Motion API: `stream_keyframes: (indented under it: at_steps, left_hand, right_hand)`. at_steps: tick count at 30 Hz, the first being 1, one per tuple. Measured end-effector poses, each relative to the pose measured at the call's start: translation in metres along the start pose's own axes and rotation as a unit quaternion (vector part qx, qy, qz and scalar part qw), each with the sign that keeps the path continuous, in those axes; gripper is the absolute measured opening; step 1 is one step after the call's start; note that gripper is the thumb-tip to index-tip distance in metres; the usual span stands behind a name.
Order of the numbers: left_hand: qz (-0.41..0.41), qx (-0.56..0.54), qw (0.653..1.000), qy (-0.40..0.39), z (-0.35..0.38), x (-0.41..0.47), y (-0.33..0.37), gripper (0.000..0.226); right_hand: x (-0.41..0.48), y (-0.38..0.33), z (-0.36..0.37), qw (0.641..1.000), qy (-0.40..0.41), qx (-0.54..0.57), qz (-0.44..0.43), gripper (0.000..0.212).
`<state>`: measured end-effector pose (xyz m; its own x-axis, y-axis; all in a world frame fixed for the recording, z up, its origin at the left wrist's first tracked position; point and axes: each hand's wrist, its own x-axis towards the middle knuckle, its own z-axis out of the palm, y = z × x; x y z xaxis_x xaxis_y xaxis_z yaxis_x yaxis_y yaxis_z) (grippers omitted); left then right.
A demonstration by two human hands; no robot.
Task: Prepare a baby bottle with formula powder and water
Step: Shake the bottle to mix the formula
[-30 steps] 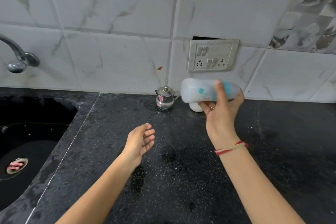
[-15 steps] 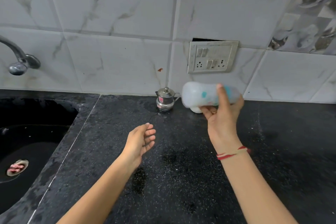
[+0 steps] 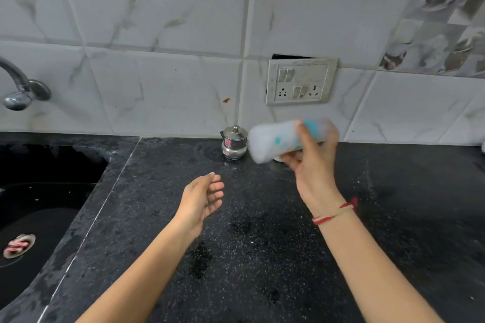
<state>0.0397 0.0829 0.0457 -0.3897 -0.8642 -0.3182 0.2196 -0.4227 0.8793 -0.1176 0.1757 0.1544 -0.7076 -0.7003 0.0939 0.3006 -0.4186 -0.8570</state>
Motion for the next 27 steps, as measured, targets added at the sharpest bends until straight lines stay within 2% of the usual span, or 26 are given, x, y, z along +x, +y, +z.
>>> stream_keyframes:
  at_steps: [2,3,6,9,10,13,17,21,24,27]
  left_hand:
    - [0.006,0.001,1.0,-0.013,0.001,-0.003,0.002,0.019]
    - [0.014,-0.002,1.0,-0.02,0.002,-0.005,0.004,0.021]
    - [0.043,-0.013,0.997,-0.063,0.007,-0.014,0.009,0.033]
    - [0.067,0.019,0.988,-0.135,0.014,-0.025,0.016,0.047]
    - [0.073,0.031,0.985,-0.15,0.015,-0.027,0.019,0.052]
    - [0.076,0.04,0.98,-0.178,0.018,-0.032,0.024,0.06]
    - [0.121,0.114,0.959,-0.228,0.019,-0.037,0.022,0.064]
    - [0.155,0.148,0.961,-0.174,0.025,-0.039,0.02,0.05]
    - [0.098,0.045,0.979,-0.175,0.023,-0.038,0.023,0.042]
    - [-0.021,-0.075,0.974,-0.215,0.018,-0.036,0.024,0.056]
  right_hand:
    - [-0.007,0.009,-0.002,0.987,-0.099,-0.121,0.021,0.056]
    - [-0.008,0.013,-0.003,0.987,-0.098,-0.123,0.022,0.055]
    - [-0.004,0.016,-0.006,0.998,-0.027,-0.046,0.025,0.054]
    - [-0.007,0.018,-0.005,0.979,-0.122,-0.159,0.04,0.054]
    - [-0.007,0.019,-0.005,0.979,-0.117,-0.16,0.037,0.052]
    - [-0.004,0.019,-0.003,0.996,-0.031,-0.072,0.037,0.053]
    - [-0.007,0.023,-0.001,0.986,-0.06,-0.153,0.026,0.051]
    - [-0.009,0.019,0.0,0.983,-0.074,-0.164,0.025,0.054]
    - [-0.011,0.014,-0.003,0.976,-0.133,-0.172,0.026,0.055]
    - [-0.01,0.008,-0.006,0.964,-0.186,-0.19,0.019,0.06]
